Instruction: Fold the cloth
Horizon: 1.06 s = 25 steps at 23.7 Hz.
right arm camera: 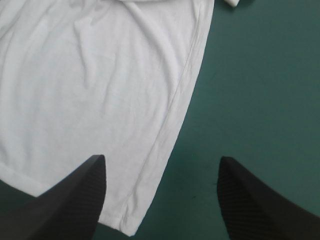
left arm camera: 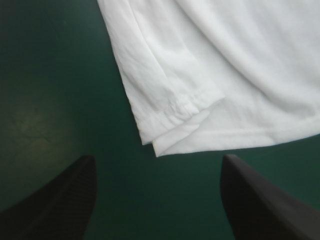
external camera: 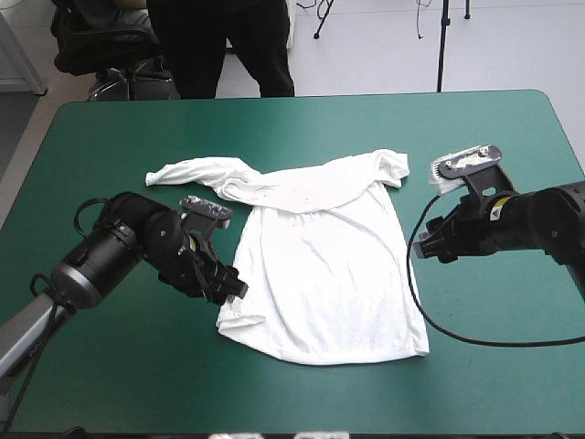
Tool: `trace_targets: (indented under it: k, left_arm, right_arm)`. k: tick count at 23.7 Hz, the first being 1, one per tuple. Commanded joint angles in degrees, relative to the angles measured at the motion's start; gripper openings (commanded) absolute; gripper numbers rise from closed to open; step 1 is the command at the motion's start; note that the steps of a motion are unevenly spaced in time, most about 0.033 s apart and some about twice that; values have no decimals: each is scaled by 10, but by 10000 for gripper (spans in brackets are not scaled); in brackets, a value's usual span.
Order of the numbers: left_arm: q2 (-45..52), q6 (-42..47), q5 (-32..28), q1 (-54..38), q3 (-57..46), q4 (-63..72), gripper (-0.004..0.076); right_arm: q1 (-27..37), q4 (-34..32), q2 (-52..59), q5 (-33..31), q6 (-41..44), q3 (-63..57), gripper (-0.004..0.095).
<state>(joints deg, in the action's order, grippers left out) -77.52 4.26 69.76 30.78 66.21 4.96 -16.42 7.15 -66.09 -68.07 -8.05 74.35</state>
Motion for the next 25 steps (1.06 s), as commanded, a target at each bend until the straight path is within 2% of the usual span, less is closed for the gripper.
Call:
trace_targets:
  k: [1,3,7,13,16,18,21,25]
  left_arm:
    - [18,21,-71,8,-72,11,508]
    - [17,21,-116,8,-115,15,508]
    - [-21,24,-171,8,-136,12,494]
    - [-97,15,-180,8,-136,35,480]
    - [-101,15,-182,17,-136,34,398]
    - [-101,17,-187,22,-136,34,308]
    - [-101,12,-194,25,-136,34,176]
    - [-102,12,-204,25,-136,32,52]
  right_arm:
    - [-2,-9,18,10,9,-16,608]
    - [-2,-9,18,8,9,-23,608]
    - [-2,-9,18,9,12,-26,608]
    - [-2,-9,18,11,23,-79,608]
    - [-2,-12,18,11,24,-105,608]
    - [-10,-13,18,15,27,-120,608]
    - [-43,-21,18,17,36,-149,608]
    - [-97,-41,15,21,71,-193,608]
